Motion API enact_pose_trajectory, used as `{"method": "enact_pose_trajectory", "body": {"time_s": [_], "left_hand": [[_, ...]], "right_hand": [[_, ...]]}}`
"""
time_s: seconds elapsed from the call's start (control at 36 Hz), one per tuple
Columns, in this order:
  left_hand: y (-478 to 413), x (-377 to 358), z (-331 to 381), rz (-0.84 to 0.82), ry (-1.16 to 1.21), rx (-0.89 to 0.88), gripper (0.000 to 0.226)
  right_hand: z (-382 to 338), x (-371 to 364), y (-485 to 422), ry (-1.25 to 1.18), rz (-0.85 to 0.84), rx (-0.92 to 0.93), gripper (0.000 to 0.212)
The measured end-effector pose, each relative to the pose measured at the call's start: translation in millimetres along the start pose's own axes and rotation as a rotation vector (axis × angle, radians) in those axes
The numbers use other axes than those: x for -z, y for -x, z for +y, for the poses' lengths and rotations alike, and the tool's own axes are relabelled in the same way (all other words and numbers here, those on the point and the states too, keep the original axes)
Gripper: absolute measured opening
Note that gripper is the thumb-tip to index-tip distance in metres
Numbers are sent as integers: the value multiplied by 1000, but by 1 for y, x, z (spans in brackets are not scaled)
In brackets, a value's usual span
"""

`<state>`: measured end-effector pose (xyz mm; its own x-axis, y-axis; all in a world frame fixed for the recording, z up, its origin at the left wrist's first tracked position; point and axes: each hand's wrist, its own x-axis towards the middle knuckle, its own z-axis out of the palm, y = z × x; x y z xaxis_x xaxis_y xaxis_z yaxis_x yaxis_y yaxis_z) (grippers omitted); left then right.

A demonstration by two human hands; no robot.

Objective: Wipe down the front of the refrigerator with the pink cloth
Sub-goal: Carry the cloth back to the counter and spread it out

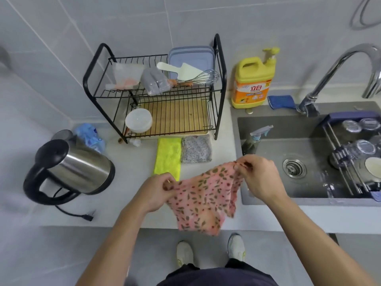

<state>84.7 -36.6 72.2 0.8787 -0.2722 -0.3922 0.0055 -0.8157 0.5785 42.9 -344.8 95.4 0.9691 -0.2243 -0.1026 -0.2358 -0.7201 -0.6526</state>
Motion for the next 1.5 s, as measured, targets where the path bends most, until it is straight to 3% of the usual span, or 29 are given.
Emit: {"method": "enact_pose_trajectory", "body": {"time_s": [0.08, 0.22, 0.33, 0.47, 0.58, 0.72, 0.89, 1.06, 1.19, 1.31, 1.5], "left_hand": [[-4, 14, 3, 84, -101, -10, 25], [-9, 26, 7, 230, -11, -15, 21], [-6, 17, 0, 290, 42, -6, 32], [3, -14, -24, 277, -8, 76, 25], [8, -50, -44, 285, -32, 125, 20], [16, -88, -57, 261, 8, 279, 23], [12, -107, -59, 277, 66, 437, 26], [3, -109, -59, 276, 155, 485, 22], [1, -109, -64, 293, 126, 481, 3], [1, -109, -63, 338, 180, 474, 8], [3, -101, -60, 357, 372, 539, 6]], "right_hand": [[3, -4, -10, 6, 86, 35, 9], [8, -11, -20, -17, 189, 97, 11], [19, -20, -17, 9, 179, 108, 13], [46, -52, 4, 62, 136, 118, 19], [72, -87, 31, 103, 16, 26, 13], [87, -112, 60, 111, -138, -192, 30], [80, -123, 68, 120, -139, -433, 34], [73, -131, 61, 106, -136, -423, 40], [70, -138, 52, 158, -115, -342, 15], [63, -130, 51, 17, -92, -391, 27], [71, -102, 53, -209, -109, -555, 14]]}}
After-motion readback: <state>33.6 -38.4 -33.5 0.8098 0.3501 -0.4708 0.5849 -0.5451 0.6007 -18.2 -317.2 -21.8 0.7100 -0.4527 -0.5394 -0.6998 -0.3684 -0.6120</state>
